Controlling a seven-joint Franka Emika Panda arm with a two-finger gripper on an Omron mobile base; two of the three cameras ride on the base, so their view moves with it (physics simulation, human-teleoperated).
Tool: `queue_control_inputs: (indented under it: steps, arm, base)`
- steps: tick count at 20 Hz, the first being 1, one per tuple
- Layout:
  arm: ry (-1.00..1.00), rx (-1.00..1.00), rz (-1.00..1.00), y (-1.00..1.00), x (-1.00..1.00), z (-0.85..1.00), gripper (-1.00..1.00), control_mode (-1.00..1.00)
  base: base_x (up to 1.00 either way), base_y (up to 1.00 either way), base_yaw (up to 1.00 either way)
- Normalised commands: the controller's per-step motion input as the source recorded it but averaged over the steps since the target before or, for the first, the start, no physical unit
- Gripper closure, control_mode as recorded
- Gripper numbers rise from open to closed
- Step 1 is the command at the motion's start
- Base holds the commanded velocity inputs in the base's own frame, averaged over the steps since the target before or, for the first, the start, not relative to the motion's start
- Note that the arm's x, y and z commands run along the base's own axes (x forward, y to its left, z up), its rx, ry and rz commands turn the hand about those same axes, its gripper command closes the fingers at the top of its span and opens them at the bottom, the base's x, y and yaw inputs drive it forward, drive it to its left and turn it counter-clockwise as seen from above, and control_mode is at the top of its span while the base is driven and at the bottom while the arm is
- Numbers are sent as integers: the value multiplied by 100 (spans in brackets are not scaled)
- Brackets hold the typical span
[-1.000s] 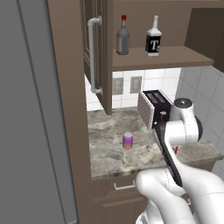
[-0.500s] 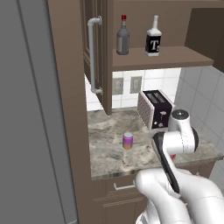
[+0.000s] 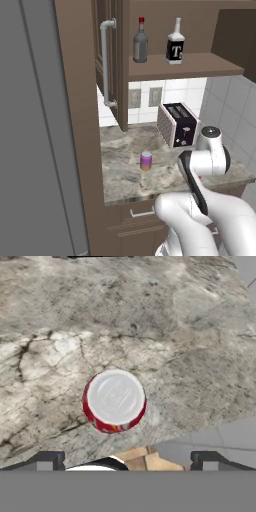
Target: Sort all alcoholic drinks to one cabinet, and non-alcoholic drinks to the other.
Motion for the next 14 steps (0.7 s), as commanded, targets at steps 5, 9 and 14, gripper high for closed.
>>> queue_control_inputs:
  steps: [5,9,14]
  arm:
    - [0,0,0,0,15,-18,-100,-100]
    - [0,0,0,0,3,-9,-100,-100]
    - [0,0,0,0,15,-20,-100,-100]
  base:
    - [0,0,0]
    - [0,0,0]
    - [0,0,0]
